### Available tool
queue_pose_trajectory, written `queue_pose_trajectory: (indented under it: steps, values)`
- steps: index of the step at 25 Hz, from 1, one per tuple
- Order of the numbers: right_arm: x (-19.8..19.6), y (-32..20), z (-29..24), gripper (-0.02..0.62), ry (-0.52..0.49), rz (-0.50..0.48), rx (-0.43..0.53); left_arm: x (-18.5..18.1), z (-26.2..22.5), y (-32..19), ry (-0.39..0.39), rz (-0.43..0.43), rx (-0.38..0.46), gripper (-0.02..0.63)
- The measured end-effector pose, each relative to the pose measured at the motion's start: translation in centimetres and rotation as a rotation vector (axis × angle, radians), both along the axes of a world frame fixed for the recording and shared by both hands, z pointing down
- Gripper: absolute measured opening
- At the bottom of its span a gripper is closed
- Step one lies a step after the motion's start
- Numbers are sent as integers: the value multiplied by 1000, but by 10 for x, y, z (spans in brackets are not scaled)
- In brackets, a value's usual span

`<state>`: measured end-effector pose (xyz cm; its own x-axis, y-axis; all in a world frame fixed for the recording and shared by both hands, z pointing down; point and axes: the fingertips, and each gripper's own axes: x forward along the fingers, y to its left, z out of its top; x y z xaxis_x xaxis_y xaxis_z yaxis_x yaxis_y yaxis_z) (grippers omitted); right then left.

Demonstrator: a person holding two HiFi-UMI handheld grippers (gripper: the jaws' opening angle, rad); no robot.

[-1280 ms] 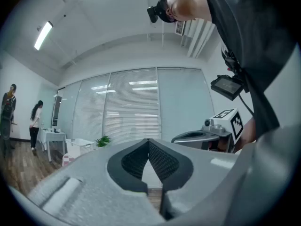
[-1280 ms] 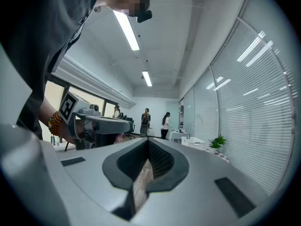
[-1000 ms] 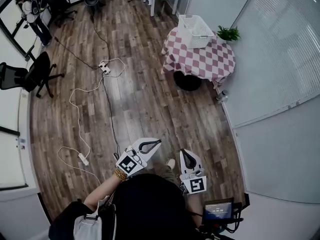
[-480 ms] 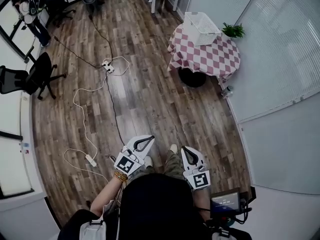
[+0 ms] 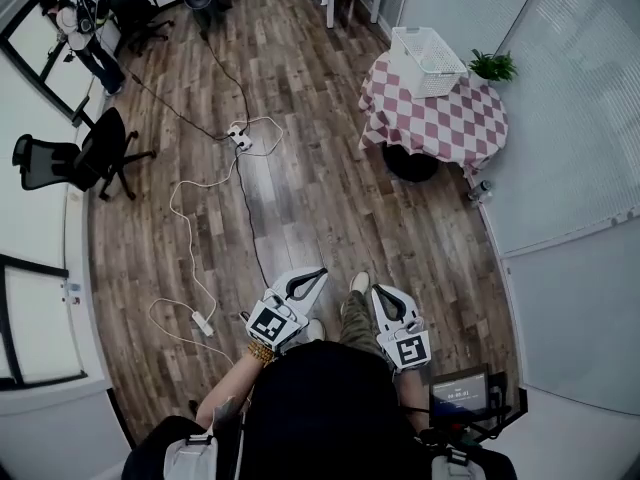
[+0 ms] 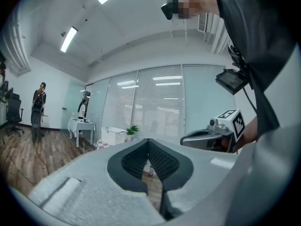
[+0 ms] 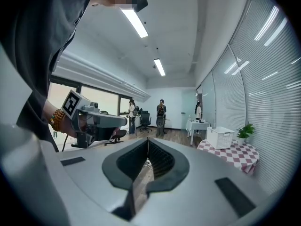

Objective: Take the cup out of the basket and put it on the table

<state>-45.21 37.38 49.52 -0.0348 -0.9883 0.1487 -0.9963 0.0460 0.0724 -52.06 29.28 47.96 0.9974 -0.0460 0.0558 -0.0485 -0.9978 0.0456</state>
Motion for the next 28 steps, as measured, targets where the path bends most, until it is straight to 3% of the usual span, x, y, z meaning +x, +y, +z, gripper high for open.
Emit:
queue_pose_trajectory:
  steps: [6,10,15,18,24,28]
  values:
    - [44,-38,12,9,43,-24,20,64,6,-8,-129,55,68,5]
    - [91,-43,26,9,18,-2,11,121,-4,-9,-131,105,8,5]
    - [158,-44,32,9,-24,55,15,192,-9,-14,-146,148,62,5]
    - [199,-45,41,9,45,48,3,232,-7,-16,-154,170,71,5]
    - [253,-47,61,9,6,97,-28,274,-5,-29,-155,174,59,5]
    - [261,-53,60,9,122,28,-32,280,-6,-37,-129,121,53,5]
